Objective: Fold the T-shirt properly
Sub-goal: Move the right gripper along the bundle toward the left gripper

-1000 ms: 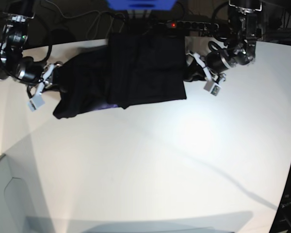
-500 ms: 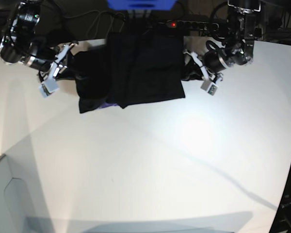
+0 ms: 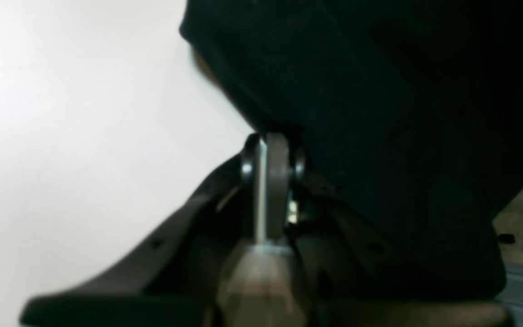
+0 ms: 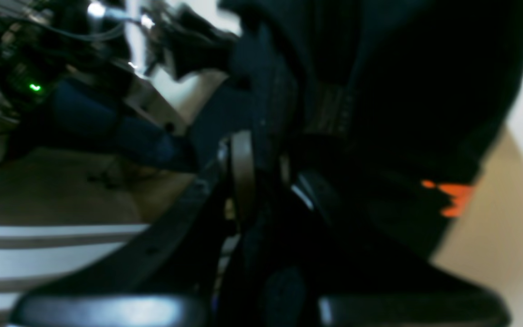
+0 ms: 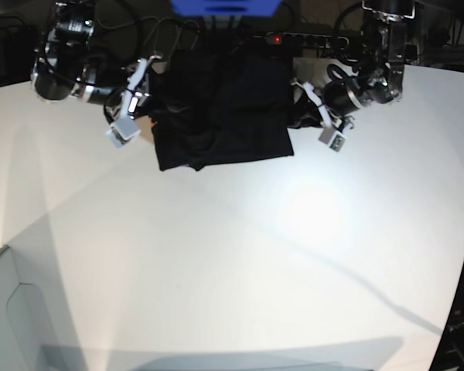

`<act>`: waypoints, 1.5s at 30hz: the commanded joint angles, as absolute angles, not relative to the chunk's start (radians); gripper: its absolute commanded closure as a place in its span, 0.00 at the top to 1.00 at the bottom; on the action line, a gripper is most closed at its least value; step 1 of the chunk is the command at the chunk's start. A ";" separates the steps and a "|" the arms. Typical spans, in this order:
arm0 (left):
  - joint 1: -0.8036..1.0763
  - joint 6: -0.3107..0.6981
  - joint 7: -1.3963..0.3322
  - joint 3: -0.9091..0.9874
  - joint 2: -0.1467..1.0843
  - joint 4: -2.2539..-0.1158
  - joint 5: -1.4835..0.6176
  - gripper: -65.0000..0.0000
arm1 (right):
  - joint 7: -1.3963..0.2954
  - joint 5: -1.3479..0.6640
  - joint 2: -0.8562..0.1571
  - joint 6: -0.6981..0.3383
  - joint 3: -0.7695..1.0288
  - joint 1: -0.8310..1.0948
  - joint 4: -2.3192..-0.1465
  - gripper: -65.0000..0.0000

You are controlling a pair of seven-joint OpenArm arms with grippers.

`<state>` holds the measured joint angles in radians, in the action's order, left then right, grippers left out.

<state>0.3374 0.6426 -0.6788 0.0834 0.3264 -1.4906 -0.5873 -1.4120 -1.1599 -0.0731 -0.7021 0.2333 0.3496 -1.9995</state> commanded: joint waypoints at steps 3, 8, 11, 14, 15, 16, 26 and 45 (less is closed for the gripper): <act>0.358 0.618 -0.812 0.073 0.331 -1.445 -0.479 0.06 | -1.396 -1.201 -0.054 -0.698 0.171 0.340 -2.020 0.00; 0.358 0.618 -0.812 0.073 0.329 -1.429 -0.479 0.06 | -1.396 -1.201 -0.013 -0.698 0.105 0.325 -2.020 0.00; 0.358 0.618 -0.812 0.073 0.329 -1.426 -0.479 0.06 | -1.396 -1.196 -0.013 -0.698 0.105 0.297 -2.014 0.00; 0.358 0.618 -0.812 0.073 0.329 -1.434 -0.479 0.06 | -1.396 -1.194 -0.019 -0.671 0.105 0.271 -2.009 0.00; 0.358 0.618 -0.812 0.073 0.329 -1.431 -0.479 0.06 | -1.392 -1.194 -0.024 -0.625 0.101 0.263 -2.008 0.00; 0.358 0.618 -0.812 0.073 0.329 -1.429 -0.479 0.06 | -1.376 -1.187 -0.024 -0.578 0.096 0.254 -2.006 0.00; 0.364 0.618 -0.812 0.073 0.329 -1.437 -0.479 0.06 | -1.346 -0.947 -0.041 -0.503 -0.104 0.193 -1.896 0.00; 0.367 0.618 -0.812 0.073 0.329 -1.438 -0.479 0.06 | -1.346 -0.885 -0.038 -0.501 -0.194 0.150 -1.814 0.24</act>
<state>0.3374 0.6586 -0.6624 0.0834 0.3206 -1.4559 -0.6231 -1.3613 -0.8585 -0.0414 -0.5068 -0.1925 0.1593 -1.7920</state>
